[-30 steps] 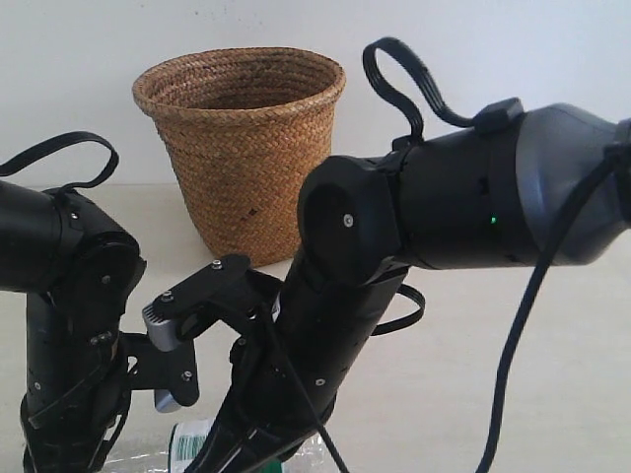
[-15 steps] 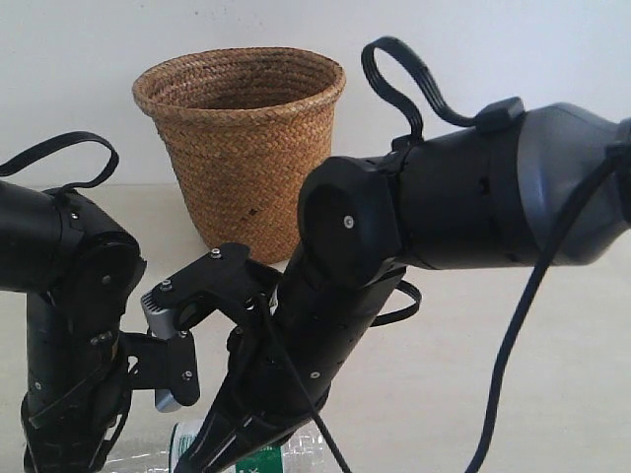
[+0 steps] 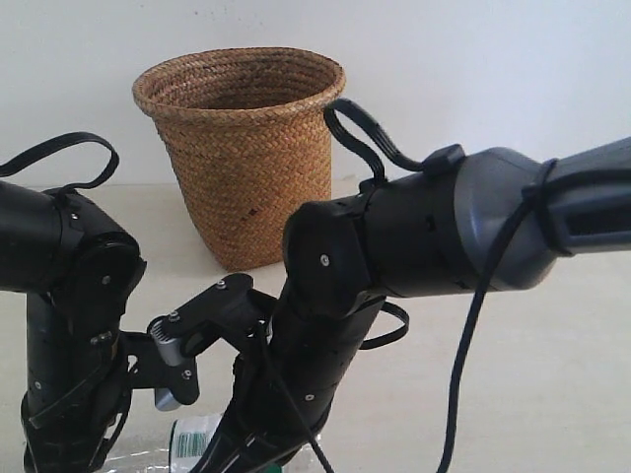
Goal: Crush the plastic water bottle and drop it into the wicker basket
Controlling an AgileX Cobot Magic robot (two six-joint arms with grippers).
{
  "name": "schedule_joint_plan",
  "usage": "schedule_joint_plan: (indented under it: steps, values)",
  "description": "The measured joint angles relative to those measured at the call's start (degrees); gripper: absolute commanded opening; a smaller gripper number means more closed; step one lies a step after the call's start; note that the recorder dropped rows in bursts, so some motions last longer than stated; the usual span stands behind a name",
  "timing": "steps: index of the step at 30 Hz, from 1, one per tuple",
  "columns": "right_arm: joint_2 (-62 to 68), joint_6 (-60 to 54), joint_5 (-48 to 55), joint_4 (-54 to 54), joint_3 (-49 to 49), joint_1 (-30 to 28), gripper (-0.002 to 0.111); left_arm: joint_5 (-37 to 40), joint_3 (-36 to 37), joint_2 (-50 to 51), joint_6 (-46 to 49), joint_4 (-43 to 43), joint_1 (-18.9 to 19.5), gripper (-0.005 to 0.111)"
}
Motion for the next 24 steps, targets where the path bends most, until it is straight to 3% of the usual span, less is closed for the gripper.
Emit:
schedule_joint_plan:
  steps: [24]
  values:
    - [2.35, 0.93, 1.28, -1.66, -4.77, 0.0, 0.0, 0.0, 0.0, 0.0, -0.37, 0.22, 0.1, 0.004]
